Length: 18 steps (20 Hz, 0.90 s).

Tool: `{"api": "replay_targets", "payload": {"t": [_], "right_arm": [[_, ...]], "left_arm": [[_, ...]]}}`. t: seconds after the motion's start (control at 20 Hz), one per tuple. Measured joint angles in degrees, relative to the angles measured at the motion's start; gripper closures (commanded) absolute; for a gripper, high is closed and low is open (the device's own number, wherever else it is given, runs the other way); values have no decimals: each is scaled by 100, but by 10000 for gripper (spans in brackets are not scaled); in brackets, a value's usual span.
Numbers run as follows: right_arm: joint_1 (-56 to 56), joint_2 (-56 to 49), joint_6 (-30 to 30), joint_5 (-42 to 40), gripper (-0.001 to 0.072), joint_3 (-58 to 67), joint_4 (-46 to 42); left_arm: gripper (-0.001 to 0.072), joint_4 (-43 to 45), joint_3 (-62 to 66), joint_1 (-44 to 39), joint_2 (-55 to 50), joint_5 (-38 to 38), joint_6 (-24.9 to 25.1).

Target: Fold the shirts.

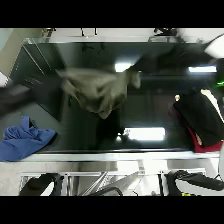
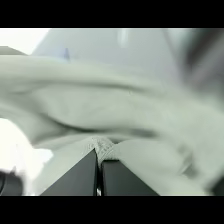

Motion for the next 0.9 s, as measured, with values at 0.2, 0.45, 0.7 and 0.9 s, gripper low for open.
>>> {"api": "replay_targets", "payload": {"t": [0.2, 0.45, 0.7, 0.9], "right_arm": [[-28, 533, 140, -323, 693, 1432, -741], [-37, 564, 190, -787, 693, 1744, -1910], [-31, -723, 210, -981, 693, 990, -2264], [2, -2321, 210, -1047, 692, 745, -2013]], "left_arm": [[689, 846, 2798, -2, -352, -844, -509], [689, 1996, 4017, 0, -1167, -1884, -999], [689, 2393, 2708, 4, -2203, -2100, -968], [689, 2529, 1558, 227, -3338, -1921, -638]]}}
